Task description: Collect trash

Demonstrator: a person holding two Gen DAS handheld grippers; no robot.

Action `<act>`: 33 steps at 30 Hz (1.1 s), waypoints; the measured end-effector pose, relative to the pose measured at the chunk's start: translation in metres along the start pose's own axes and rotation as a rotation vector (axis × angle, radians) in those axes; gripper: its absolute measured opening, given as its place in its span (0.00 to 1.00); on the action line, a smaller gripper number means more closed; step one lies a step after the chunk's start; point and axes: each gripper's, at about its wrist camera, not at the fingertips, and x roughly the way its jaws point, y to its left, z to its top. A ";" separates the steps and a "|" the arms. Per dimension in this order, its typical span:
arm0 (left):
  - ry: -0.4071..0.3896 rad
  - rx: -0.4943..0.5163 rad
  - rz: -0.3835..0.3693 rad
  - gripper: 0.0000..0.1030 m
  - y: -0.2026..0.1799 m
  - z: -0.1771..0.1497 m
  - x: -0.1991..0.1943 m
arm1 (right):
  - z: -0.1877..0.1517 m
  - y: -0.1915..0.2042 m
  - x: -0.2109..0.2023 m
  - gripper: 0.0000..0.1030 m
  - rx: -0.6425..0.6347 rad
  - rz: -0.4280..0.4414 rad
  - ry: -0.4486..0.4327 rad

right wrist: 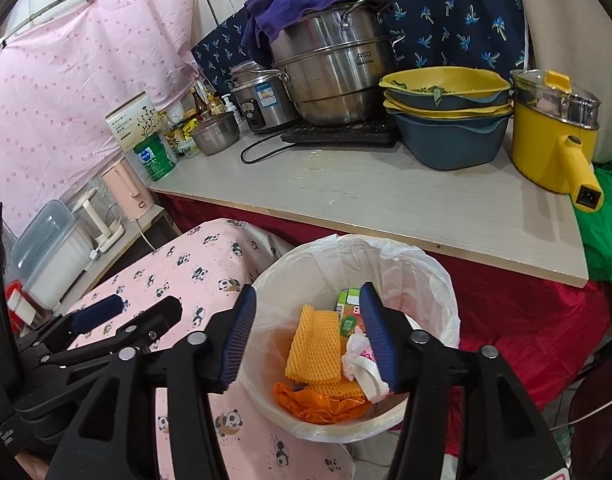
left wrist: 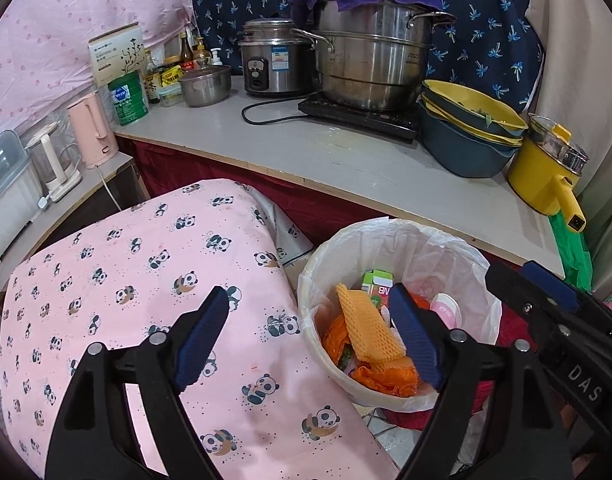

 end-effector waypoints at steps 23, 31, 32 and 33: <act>-0.007 -0.010 0.094 0.85 0.021 -0.038 -0.034 | -0.040 0.015 -0.035 0.81 -0.138 -0.137 0.014; 0.007 0.002 0.118 0.85 0.022 -0.055 -0.037 | -0.059 0.017 -0.034 0.87 -0.169 -0.150 0.056; 0.010 0.002 0.119 0.85 0.022 -0.057 -0.037 | -0.061 0.018 -0.034 0.88 -0.172 -0.149 0.061; 0.012 0.001 0.120 0.85 0.023 -0.059 -0.038 | -0.064 0.018 -0.033 0.88 -0.177 -0.151 0.066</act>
